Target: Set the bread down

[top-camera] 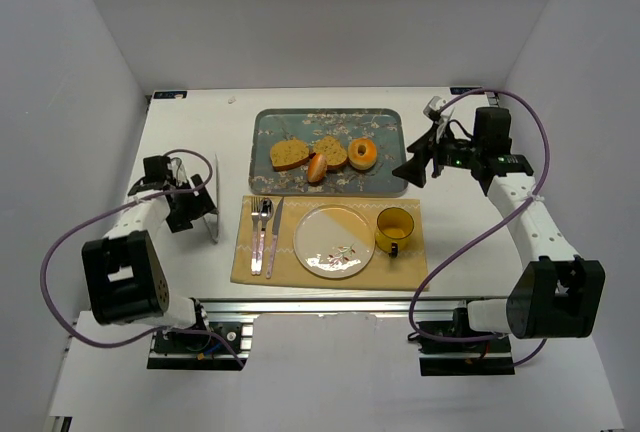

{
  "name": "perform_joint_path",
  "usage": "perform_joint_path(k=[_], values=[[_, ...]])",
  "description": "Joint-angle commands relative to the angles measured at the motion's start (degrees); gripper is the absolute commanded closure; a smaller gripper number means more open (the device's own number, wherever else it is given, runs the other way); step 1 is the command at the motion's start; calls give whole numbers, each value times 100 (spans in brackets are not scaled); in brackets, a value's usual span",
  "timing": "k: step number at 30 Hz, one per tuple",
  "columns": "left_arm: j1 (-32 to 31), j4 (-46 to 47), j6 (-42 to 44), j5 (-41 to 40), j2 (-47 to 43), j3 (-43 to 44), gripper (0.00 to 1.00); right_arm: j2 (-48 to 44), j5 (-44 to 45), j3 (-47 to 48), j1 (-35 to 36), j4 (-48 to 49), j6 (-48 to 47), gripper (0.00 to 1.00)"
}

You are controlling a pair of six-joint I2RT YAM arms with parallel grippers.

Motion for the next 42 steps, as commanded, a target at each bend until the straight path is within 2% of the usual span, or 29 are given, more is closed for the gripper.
perform_joint_path(k=[1,8,16,22,24,27,28,30,36,40,42], values=[[-73,360,151,180,354,335,13,-214,-49,-73,12,150,57,11],[-556,474,107,-302,778,696,13,-143,-4,-100,3,229,198,11],[-1031,123,19,-1549,1314,837,17,-64,-13,-47,3,326,356,11],[-1084,342,-25,-1683,1393,644,21,-64,-40,-21,3,343,400,11],[-1111,386,-42,-1771,1437,626,25,-73,-31,-21,12,343,409,11],[-1111,509,-95,-1815,1437,547,39,-91,-22,-21,3,335,409,11],[-1119,553,-113,-1815,1463,521,48,-99,-22,-21,-6,343,418,11],[-1119,615,-130,-1806,1455,494,53,-117,-22,-21,-6,335,418,11],[-1111,677,-148,-1640,1244,494,79,-161,-40,-29,3,300,391,11],[-1128,563,-113,-894,569,731,82,-205,-40,-47,-6,273,365,11],[-1137,536,-165,-446,122,871,76,-231,-48,-64,-14,264,365,11]])
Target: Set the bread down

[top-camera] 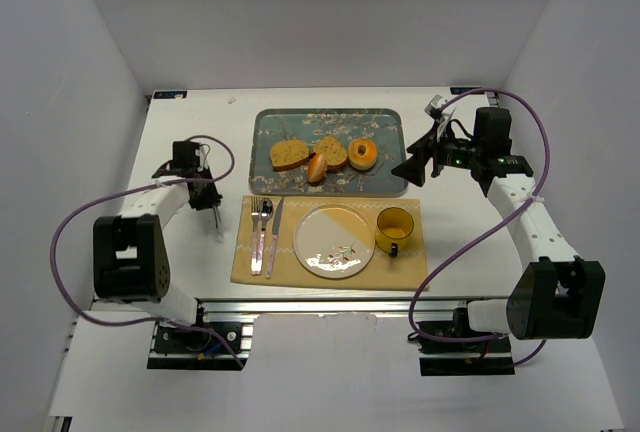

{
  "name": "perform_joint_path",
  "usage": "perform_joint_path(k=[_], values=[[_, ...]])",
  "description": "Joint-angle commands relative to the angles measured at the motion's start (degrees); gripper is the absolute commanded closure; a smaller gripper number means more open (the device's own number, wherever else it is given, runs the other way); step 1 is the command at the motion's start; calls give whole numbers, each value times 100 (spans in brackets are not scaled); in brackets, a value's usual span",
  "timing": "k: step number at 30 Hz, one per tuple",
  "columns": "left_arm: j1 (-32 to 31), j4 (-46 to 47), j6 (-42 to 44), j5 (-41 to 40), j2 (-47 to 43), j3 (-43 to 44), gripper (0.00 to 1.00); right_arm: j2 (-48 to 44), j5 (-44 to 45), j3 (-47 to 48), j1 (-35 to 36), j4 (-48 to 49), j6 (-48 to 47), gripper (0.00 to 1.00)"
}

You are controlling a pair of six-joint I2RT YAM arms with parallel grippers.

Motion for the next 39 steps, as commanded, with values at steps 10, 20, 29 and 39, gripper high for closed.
perform_joint_path(k=[10,20,29,39], values=[[-49,107,-897,3120,-1304,600,50,-166,-136,8,-23,168,-18,11],[-417,38,-792,3094,-795,1083,49,-297,-145,-115,-50,212,-9,11],[-690,-270,-564,2294,-522,1479,50,-394,-162,-195,-111,195,-17,11],[-690,-226,-415,1863,-839,1401,51,-324,-259,-186,-129,239,62,11]])
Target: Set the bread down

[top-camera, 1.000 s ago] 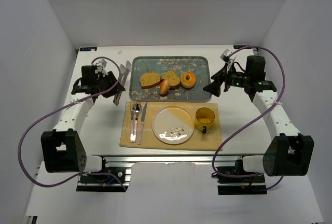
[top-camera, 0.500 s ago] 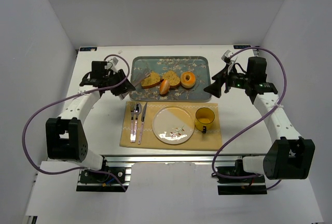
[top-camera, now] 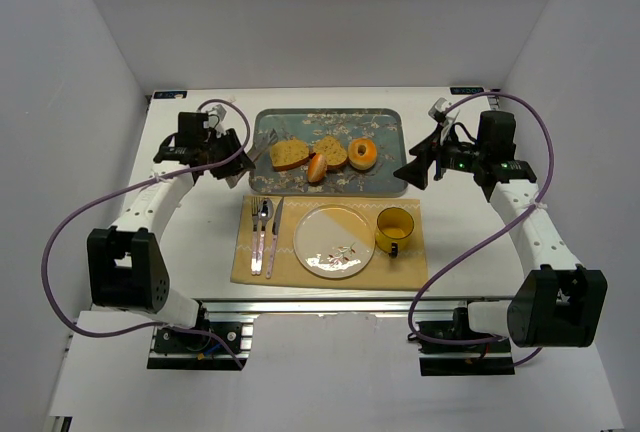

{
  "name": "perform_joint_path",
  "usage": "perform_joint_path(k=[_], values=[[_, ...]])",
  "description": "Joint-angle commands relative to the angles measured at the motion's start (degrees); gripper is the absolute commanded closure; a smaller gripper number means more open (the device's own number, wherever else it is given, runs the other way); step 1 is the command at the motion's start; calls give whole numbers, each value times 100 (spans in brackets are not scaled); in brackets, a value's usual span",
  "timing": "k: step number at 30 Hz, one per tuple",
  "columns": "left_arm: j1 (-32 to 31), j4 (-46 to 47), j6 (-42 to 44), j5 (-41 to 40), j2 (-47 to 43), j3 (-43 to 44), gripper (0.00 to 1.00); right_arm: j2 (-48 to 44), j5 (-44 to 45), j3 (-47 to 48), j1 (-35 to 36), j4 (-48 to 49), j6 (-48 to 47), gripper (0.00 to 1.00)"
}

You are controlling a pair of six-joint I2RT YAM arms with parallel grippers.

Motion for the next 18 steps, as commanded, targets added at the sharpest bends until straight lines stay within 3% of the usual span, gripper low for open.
perform_joint_path(k=[1,18], values=[[-11,104,167,-167,-233,37,51,-92,-178,-7,-22,195,62,11],[-11,455,334,52,426,-148,52,-162,-152,-24,-48,133,44,11]])
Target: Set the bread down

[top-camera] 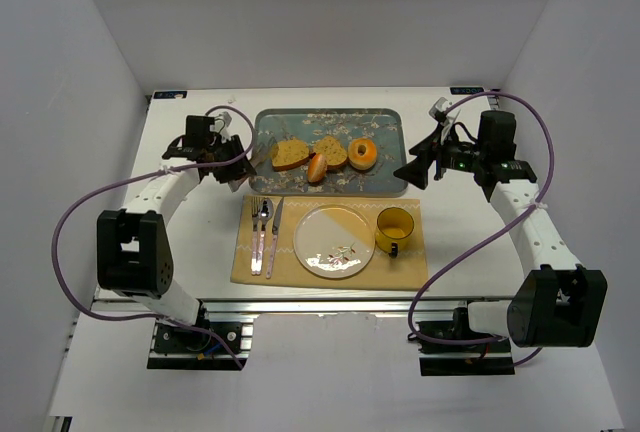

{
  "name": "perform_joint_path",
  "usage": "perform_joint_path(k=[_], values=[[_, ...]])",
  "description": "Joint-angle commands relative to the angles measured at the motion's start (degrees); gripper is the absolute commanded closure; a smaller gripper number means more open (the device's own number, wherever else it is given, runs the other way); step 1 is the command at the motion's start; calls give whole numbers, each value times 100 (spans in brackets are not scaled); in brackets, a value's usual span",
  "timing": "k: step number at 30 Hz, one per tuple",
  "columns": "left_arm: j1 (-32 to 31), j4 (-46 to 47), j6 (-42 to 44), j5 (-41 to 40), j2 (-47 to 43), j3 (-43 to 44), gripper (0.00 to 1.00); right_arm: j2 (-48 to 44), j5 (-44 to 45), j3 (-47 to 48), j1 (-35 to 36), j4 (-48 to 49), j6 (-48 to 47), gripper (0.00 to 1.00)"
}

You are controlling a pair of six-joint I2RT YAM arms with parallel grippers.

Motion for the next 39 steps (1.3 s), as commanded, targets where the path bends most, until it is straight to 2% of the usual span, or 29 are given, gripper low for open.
perform_joint_path(k=[1,6,9,15,16,17,20,28,34,39], values=[[-11,244,94,216,-94,-76,53,-154,-99,-16,-39,99,16,11],[-11,358,102,384,-164,-244,55,-127,-117,-7,-48,98,24,11],[-11,341,137,480,-199,-349,60,-119,-134,2,-48,107,24,11],[-2,323,94,419,-436,-472,80,-127,-161,2,-48,107,42,11],[7,314,59,376,-489,-446,84,-127,-161,2,-57,99,42,11],[33,271,-55,245,-629,-411,92,-127,-161,2,-48,99,42,11],[69,288,-292,156,-980,-253,97,-136,-161,2,-57,81,25,11],[69,261,-487,779,-1728,-278,100,-110,-196,-24,-57,81,42,11],[51,736,-258,2191,-2694,-1394,100,-66,-222,-33,-48,99,51,11],[-230,683,23,2467,-3476,-1938,100,22,-258,11,-57,151,130,11]])
